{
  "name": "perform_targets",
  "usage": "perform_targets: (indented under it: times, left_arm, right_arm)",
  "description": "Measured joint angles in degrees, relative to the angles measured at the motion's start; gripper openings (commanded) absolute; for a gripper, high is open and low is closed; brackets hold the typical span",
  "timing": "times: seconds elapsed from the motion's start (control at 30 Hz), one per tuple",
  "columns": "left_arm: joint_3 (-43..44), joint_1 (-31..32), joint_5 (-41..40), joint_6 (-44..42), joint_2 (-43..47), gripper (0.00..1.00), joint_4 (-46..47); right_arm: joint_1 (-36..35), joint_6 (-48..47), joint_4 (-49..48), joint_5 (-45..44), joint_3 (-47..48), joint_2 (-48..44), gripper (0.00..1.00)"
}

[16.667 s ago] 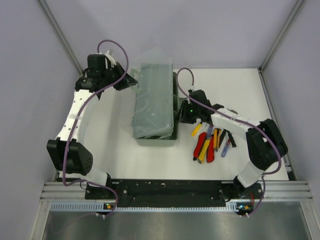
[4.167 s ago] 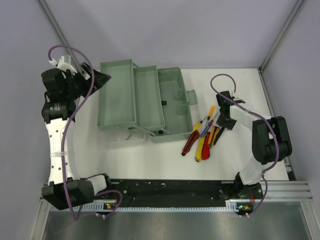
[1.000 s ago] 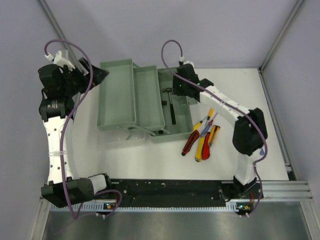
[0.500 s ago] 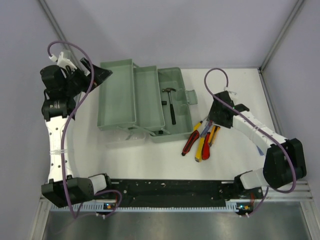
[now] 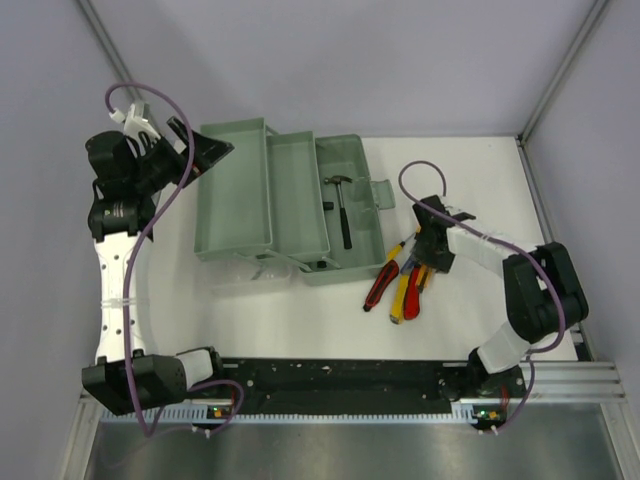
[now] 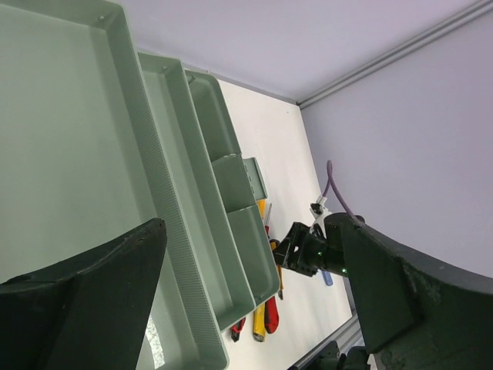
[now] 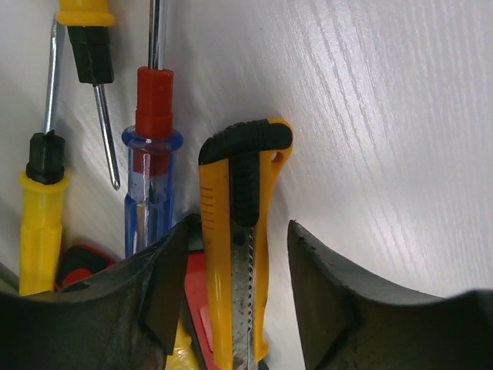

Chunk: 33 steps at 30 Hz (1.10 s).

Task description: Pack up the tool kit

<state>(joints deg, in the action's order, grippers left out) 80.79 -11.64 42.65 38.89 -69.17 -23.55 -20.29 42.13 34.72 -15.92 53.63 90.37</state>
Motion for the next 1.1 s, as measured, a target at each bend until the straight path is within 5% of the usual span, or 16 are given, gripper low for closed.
perform_targets:
  times: [0.2,0.3,0.73,1.1]
  left_arm:
    - [-0.35,0.00,-0.02,-0.09,0.42,0.98,-0.11]
    - [-0.35,0.00,-0.07,-0.31,0.42,0.98,-0.17]
    - [-0.35,0.00,-0.68,-1.49,0.42,0.98,-0.90]
    - [-0.35,0.00,-1.57,-1.79,0.42,0.97,-1.40]
  right_arm:
    - [0.35,0.66,-2.01,0.20,-0.11,1.79,0.22]
    - [0.35,0.74,-2.29,-0.15,-0.15,1.75,0.18]
    - [0.31,-1.40,-1.14,-1.29,1.31,-5.77,0.17]
    - [-13.64,-8.46,-2.78,0.04,24.81,-5.88,0.17]
